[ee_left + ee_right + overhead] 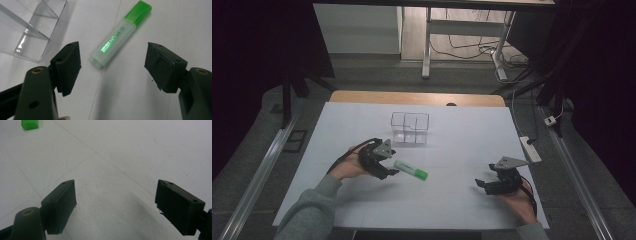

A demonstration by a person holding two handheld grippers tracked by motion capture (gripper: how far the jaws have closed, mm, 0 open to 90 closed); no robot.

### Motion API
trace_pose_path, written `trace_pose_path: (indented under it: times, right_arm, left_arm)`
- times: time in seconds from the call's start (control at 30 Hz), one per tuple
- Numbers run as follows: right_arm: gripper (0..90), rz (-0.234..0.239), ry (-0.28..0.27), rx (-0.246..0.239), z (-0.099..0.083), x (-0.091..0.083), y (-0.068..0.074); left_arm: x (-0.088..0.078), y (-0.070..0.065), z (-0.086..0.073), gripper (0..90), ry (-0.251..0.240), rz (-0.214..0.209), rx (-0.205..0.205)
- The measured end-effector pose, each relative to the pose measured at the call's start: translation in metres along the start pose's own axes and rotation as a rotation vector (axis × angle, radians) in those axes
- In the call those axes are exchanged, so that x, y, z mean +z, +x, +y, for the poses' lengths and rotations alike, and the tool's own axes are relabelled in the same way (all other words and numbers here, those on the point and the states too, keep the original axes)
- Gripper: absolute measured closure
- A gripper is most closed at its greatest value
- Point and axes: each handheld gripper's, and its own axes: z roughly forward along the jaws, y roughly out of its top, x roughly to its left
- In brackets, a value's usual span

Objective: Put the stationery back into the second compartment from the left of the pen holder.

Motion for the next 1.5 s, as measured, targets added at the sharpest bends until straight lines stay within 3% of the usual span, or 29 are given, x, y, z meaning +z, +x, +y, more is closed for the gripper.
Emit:
trace_pose_path:
  times: [0.57,0.7,0.93,1.5]
  right_arm:
    - [17.3,-0.001,0.004,0.001,0.000,0.001,0.000]
    - [17.4,-0.002,0.002,0.000,0.000,0.001,0.000]
    - [17.3,-0.003,0.002,0.001,0.000,0.000,0.000]
    - [17.3,-0.004,0.010,0.000,-0.001,0.001,0.000]
  left_arm:
    - [0.018,0.005,0.016,29.1,0.022,-0.040,0.021]
    - [0.022,0.004,0.020,29.0,0.007,-0.065,0.019]
    - [0.027,0.005,0.027,28.7,0.023,-0.068,0.042]
    - [0.043,0.009,0.034,28.9,0.041,-0.109,0.060]
